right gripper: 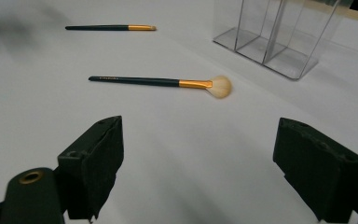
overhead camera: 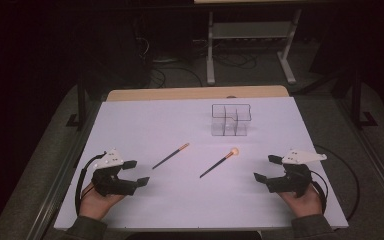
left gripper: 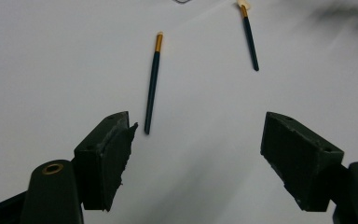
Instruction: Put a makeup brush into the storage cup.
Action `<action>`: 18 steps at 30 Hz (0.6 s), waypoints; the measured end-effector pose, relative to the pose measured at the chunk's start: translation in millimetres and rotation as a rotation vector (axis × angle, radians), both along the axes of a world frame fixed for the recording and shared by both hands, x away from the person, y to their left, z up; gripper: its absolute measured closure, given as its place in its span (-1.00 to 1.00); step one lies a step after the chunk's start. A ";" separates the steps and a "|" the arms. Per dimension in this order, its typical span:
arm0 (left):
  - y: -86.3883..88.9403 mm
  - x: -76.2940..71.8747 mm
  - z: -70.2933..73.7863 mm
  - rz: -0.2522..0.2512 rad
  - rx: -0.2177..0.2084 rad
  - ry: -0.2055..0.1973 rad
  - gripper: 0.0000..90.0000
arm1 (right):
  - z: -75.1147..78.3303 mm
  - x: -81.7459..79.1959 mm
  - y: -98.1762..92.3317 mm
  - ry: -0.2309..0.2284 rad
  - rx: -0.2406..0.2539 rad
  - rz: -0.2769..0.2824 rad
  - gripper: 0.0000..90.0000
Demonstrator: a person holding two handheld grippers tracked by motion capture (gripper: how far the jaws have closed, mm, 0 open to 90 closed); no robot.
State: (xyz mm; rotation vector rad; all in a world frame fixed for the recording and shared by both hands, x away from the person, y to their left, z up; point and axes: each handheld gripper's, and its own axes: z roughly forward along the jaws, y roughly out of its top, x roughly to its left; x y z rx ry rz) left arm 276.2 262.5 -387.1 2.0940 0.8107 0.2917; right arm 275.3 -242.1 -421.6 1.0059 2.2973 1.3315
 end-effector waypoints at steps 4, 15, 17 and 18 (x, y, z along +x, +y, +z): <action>-6.5 10.6 7.2 -0.011 0.015 0.012 -0.47 | 0.6 0.0 0.6 0.000 0.005 0.002 -0.66; -24.6 39.0 16.1 -0.030 0.034 0.048 -0.44 | 0.9 0.1 -1.4 0.000 0.015 -0.005 -0.67; -28.2 43.4 14.7 -0.038 0.046 0.064 -0.44 | 0.7 -0.2 -0.6 0.004 0.012 -0.005 -0.67; -30.0 45.1 14.0 -0.041 0.055 0.069 -0.43 | 0.5 0.1 -0.1 0.001 0.010 -0.001 -0.67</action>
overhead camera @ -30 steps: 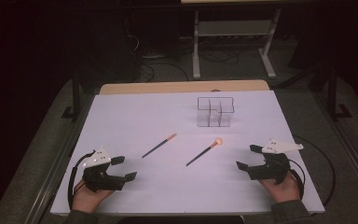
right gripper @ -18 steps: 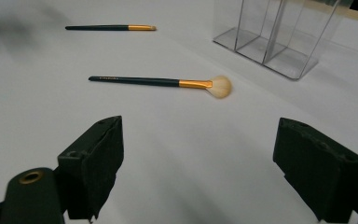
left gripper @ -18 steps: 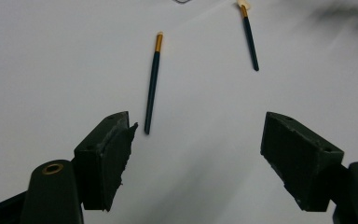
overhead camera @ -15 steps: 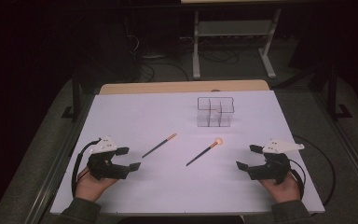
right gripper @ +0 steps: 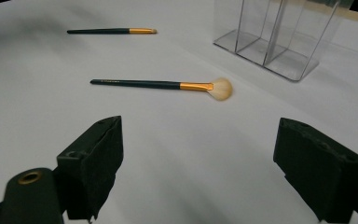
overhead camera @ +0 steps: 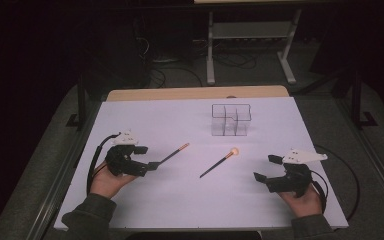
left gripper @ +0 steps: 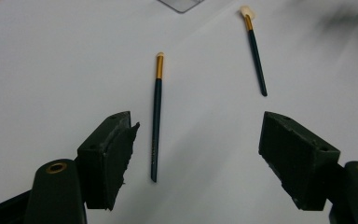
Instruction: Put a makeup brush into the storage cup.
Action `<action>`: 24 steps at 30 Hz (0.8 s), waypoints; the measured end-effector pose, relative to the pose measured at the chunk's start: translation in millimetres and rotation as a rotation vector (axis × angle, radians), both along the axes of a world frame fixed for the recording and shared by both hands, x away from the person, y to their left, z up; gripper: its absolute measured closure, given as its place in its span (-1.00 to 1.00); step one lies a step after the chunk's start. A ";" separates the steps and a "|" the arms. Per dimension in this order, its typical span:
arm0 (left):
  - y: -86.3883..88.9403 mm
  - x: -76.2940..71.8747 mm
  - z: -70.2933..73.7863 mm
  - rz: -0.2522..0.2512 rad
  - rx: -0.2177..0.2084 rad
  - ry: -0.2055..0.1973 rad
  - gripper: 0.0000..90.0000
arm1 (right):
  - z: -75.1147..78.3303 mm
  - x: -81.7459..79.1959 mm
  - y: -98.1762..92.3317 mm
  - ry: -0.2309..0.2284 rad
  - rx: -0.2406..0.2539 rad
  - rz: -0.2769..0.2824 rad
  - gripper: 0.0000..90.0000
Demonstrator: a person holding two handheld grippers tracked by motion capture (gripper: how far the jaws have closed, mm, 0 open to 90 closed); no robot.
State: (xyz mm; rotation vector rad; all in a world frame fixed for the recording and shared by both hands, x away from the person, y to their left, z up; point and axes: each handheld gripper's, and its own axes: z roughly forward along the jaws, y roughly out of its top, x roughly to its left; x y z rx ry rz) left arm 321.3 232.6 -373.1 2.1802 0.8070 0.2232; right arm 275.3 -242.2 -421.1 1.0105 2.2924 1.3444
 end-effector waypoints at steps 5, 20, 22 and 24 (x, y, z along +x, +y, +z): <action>-6.5 9.1 -1.5 -0.014 0.019 0.027 -0.42 | 0.1 -0.5 1.3 0.003 -0.002 0.001 -0.67; -16.4 35.4 -1.6 -0.022 0.071 0.049 -0.27 | 0.2 0.0 1.9 -0.004 -0.002 0.005 -0.67; -18.5 38.8 -1.9 -0.021 0.067 0.050 -0.24 | 0.0 0.3 2.2 0.000 -0.001 0.005 -0.67; -20.3 42.3 -2.8 -0.025 0.079 0.052 -0.21 | 0.0 0.4 2.2 0.000 0.000 0.006 -0.67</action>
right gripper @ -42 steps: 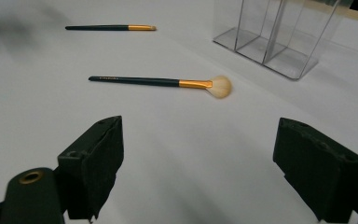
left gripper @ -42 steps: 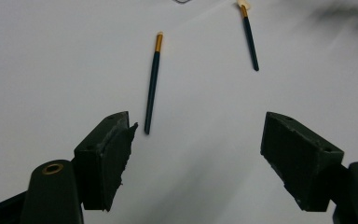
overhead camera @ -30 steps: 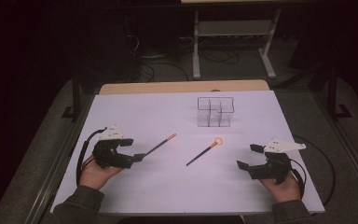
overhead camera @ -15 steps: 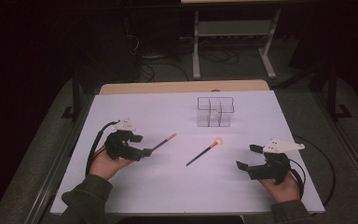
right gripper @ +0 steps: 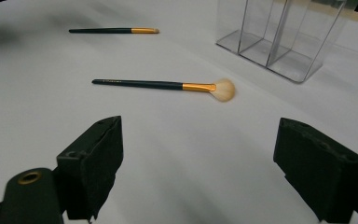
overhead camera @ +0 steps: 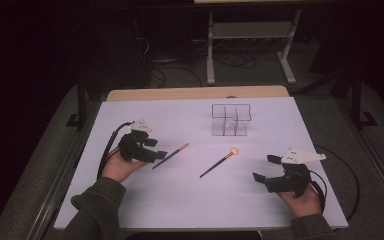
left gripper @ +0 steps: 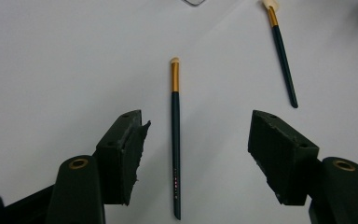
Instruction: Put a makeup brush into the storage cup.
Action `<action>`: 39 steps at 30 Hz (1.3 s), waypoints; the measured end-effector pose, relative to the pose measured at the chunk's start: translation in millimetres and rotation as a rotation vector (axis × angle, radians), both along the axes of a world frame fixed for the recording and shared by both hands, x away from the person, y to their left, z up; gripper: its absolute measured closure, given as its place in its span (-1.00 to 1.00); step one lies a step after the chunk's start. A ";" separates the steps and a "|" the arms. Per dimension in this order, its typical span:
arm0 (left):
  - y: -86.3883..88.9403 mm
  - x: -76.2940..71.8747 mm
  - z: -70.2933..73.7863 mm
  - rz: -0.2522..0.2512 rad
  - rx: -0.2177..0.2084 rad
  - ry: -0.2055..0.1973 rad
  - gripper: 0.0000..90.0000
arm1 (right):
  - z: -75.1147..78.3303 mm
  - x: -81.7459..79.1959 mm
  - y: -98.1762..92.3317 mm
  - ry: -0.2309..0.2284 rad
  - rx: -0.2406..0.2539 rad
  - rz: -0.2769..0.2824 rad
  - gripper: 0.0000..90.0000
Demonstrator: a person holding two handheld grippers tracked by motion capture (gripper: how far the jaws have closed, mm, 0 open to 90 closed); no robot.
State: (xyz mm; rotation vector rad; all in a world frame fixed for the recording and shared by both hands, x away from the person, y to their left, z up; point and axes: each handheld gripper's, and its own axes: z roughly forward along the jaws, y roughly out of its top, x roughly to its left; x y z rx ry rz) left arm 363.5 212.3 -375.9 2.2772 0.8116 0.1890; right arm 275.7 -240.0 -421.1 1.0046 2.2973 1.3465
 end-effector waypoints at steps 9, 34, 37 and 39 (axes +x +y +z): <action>-8.0 12.8 -7.1 -0.010 0.046 0.037 -0.04 | -0.2 0.8 2.8 0.000 -0.009 0.009 -0.67; -34.8 40.5 -26.1 -0.021 0.147 0.135 0.28 | -0.3 2.9 2.5 -0.003 -0.015 0.016 -0.67; -35.9 42.1 -28.8 -0.018 0.163 0.140 0.33 | -0.3 3.5 1.6 -0.002 -0.009 0.013 -0.67; -37.3 42.3 -30.4 -0.012 0.170 0.154 0.36 | -0.6 3.7 2.3 -0.001 -0.013 0.016 -0.67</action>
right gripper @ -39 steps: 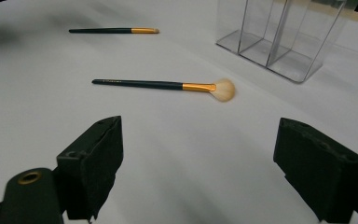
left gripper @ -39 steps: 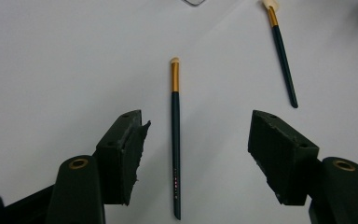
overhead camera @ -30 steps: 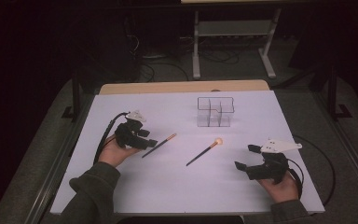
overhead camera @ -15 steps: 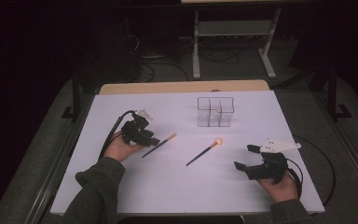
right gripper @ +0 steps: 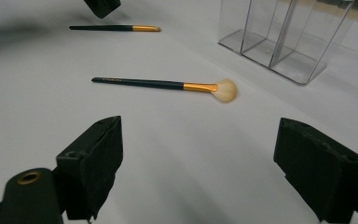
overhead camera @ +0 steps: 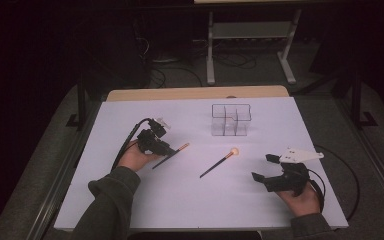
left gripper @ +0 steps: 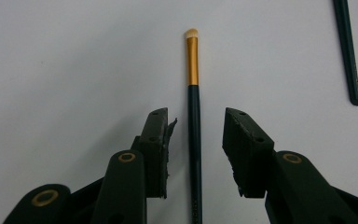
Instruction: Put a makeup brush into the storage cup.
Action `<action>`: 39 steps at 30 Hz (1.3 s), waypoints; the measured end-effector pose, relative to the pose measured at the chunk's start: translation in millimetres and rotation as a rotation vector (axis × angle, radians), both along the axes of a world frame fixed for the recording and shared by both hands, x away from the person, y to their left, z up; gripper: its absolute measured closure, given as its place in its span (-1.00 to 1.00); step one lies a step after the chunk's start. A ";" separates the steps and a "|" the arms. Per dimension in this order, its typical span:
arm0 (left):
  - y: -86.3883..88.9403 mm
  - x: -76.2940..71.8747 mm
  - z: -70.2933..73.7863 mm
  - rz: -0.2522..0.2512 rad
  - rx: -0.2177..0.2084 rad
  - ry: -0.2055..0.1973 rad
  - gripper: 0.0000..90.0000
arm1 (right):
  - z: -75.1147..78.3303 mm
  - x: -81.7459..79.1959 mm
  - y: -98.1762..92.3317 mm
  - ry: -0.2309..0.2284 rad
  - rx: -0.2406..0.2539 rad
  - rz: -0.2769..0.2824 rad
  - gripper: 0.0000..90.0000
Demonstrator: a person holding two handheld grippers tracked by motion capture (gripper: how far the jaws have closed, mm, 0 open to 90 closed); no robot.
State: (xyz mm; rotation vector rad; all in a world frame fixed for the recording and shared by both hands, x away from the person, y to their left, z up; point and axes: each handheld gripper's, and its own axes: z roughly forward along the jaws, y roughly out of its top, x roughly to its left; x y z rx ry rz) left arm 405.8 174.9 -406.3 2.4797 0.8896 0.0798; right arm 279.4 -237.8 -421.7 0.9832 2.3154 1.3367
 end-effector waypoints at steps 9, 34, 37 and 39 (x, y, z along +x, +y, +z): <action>-3.8 1.1 -4.5 -0.021 0.033 0.020 0.50 | -0.1 -0.3 1.7 -0.001 -0.002 0.004 -0.67; -13.2 1.3 -14.1 -0.013 0.091 0.055 0.76 | 0.9 -0.8 1.8 -0.008 -0.008 0.005 -0.67; -14.7 0.2 -14.2 -0.015 0.104 0.045 0.79 | 1.1 -0.9 2.1 -0.010 -0.008 0.006 -0.67; -17.0 -1.4 -14.2 -0.012 0.121 0.031 0.81 | 1.0 -0.8 2.3 -0.010 -0.010 0.007 -0.67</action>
